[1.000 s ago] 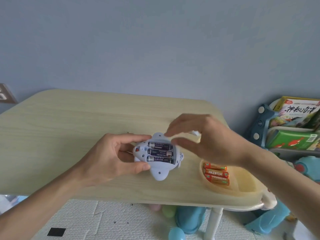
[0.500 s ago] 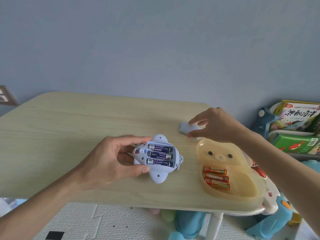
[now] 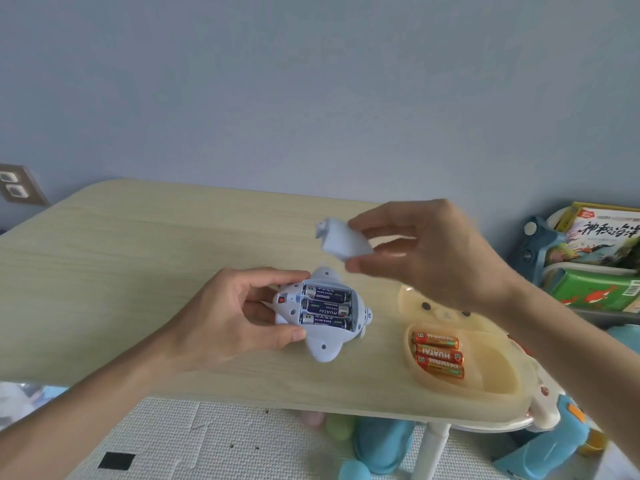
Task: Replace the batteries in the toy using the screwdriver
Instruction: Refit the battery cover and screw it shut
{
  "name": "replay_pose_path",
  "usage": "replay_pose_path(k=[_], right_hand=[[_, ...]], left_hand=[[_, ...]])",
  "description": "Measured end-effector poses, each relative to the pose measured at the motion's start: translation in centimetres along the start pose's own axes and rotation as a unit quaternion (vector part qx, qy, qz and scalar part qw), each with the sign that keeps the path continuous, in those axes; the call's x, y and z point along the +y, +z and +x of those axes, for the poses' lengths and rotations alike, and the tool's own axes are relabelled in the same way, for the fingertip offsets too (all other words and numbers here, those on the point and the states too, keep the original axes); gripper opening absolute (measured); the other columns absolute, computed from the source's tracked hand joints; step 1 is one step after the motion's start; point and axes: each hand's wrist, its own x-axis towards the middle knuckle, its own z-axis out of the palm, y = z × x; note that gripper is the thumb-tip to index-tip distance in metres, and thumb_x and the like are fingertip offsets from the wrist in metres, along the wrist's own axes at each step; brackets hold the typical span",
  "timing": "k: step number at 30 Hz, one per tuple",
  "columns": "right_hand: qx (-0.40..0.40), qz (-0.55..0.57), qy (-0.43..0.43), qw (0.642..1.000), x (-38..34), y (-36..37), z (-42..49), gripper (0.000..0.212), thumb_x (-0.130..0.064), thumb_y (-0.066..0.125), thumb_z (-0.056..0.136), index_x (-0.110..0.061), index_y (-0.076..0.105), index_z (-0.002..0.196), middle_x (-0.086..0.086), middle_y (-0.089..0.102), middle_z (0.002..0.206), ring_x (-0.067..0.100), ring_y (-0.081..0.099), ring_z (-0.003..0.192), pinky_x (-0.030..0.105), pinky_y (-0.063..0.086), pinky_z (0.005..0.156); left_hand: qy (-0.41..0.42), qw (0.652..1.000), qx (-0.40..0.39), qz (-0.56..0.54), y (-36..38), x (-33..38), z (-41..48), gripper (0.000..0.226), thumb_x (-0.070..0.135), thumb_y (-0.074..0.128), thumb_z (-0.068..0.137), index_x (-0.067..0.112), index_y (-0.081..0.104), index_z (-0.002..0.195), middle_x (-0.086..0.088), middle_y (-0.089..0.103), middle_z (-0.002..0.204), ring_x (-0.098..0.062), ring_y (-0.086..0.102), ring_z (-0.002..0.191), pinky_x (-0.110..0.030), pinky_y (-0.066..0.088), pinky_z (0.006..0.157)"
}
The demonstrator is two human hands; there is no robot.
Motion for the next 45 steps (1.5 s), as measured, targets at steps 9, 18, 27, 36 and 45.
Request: replay_pose_path(k=[9,18,27,36,45], right_hand=[[-0.03,-0.045,-0.035,0.998,-0.8,4.3,-3.3,0.047,-0.042,0.089,0.074,-0.035,0.074,0.118,-0.026,0.074,0.115,-0.009,0.065,0.115,0.026,0.051,0.105],[-0.027,-0.055,-0.022,0.998,1.1,4.1,-3.9,0.051,-0.041,0.09,0.077,-0.034,0.072,0.124,-0.023,0.072,0.121,0.0,0.066,0.117,0.029,0.057,0.1],[-0.039,-0.074,-0.027,0.996,0.7,3.9,-3.7,0.052,-0.035,0.093,0.073,-0.029,0.074,0.121,-0.018,0.072,0.114,0.001,0.066,0.11,0.024,0.061,0.084],[-0.032,-0.092,-0.047,0.994,0.7,4.2,-3.9,0.045,-0.032,0.094,0.072,-0.026,0.077,0.114,-0.015,0.068,0.112,0.012,0.066,0.1,0.023,0.059,0.083],[-0.027,-0.091,-0.049,0.994,0.7,4.3,-3.9,0.043,-0.032,0.094,0.072,-0.026,0.079,0.111,-0.015,0.068,0.111,0.011,0.066,0.099,0.021,0.059,0.082]], left_hand=[[0.006,1.0,-0.003,0.02,0.0,0.5,-0.2,0.043,0.008,0.094,0.075,0.023,0.082,0.114,-0.008,0.086,0.108,-0.027,0.083,0.103,-0.038,0.066,0.092],[0.005,1.0,0.001,0.029,-0.1,0.2,0.0,0.066,0.016,0.099,0.069,0.024,0.075,0.131,-0.003,0.083,0.119,-0.02,0.08,0.107,-0.042,0.066,0.095],[-0.04,0.999,0.004,-0.032,-0.1,1.2,0.0,0.041,0.038,0.083,0.085,0.025,0.08,0.124,-0.018,0.083,0.112,-0.019,0.082,0.099,-0.02,0.061,0.08],[-0.045,0.996,0.032,-0.067,0.4,1.3,0.5,0.041,0.031,0.079,0.079,0.016,0.083,0.118,-0.017,0.085,0.104,-0.034,0.082,0.101,-0.021,0.063,0.077],[-0.036,0.998,0.009,-0.045,0.0,0.6,0.1,0.045,0.028,0.086,0.089,0.013,0.076,0.13,0.004,0.085,0.102,-0.014,0.081,0.096,-0.029,0.061,0.089]])
